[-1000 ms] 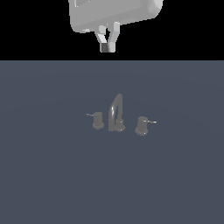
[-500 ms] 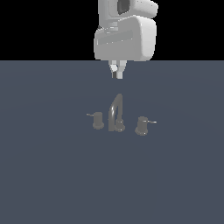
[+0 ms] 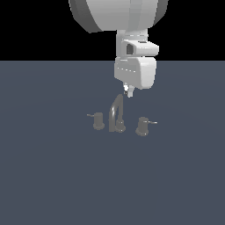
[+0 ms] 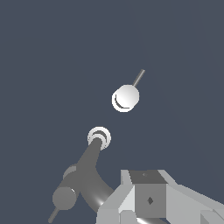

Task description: Turn on the faucet by rotating a designated handle.

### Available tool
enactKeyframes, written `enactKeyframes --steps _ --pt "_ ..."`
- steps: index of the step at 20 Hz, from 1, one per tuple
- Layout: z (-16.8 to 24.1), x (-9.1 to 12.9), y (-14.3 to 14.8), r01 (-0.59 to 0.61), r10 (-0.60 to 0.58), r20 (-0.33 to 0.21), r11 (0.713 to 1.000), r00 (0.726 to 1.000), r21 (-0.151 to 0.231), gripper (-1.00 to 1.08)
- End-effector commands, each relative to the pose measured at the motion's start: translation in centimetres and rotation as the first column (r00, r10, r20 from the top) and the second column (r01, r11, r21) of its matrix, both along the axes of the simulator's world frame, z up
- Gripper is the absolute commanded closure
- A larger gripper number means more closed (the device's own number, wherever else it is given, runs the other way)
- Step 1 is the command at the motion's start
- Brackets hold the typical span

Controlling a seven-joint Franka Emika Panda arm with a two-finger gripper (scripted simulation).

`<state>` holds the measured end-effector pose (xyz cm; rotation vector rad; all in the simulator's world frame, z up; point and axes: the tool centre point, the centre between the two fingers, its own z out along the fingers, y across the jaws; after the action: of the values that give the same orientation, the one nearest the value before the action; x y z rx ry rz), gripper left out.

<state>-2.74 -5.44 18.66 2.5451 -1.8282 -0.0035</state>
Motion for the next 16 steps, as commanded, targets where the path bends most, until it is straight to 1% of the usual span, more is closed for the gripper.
enactKeyframes --steps 1,3,6,11,16 --pt "-1.8 1.0 -1.3 0.079 -0.079 0.001 0.997 0.997 -0.001 1.08" --pt "-3.3 1.8 -2.5 0.144 -0.144 0.002 0.990 0.990 -0.001 1.08" --pt "-5.5 2.8 -4.4 0.239 -0.239 0.003 0.971 0.971 -0.002 1.08" --pt "-8.6 4.0 -7.2 0.371 -0.371 0.005 0.929 0.929 -0.001 1.08" --pt "-10.8 4.6 -9.3 0.464 -0.464 0.007 0.886 0.886 0.001 1.08"
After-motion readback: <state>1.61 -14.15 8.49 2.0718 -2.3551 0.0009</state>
